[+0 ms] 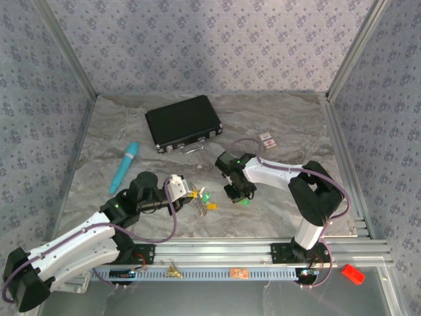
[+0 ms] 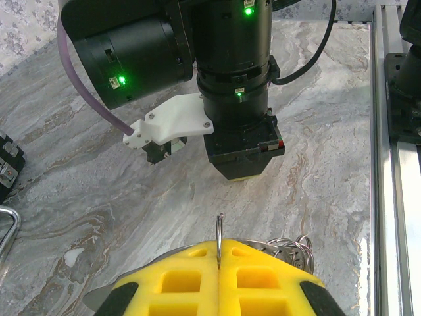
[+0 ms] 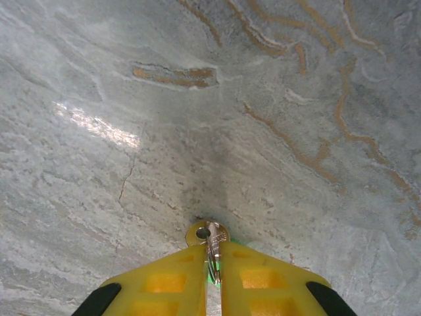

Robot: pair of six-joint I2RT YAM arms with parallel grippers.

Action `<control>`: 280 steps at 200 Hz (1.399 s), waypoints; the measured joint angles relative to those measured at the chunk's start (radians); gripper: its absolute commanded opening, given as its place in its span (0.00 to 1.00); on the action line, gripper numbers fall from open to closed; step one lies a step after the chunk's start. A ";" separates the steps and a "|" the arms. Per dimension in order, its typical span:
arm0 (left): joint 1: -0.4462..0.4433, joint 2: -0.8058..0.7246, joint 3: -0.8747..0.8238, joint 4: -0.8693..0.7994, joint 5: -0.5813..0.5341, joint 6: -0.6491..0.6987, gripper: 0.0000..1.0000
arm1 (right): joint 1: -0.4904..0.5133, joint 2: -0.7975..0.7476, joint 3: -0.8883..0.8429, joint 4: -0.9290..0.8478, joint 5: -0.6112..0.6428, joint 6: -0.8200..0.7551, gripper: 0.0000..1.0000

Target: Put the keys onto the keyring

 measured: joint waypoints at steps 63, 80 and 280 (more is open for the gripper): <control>0.000 0.000 0.000 0.000 0.000 0.000 0.00 | 0.000 0.000 0.000 0.000 0.000 0.000 0.13; 0.000 0.000 0.000 0.000 0.000 0.000 0.00 | 0.000 0.002 0.000 0.001 0.000 0.000 0.14; 0.000 0.000 0.000 -0.011 -0.001 -0.005 0.00 | 0.079 -0.225 -0.012 0.048 0.085 -0.109 0.00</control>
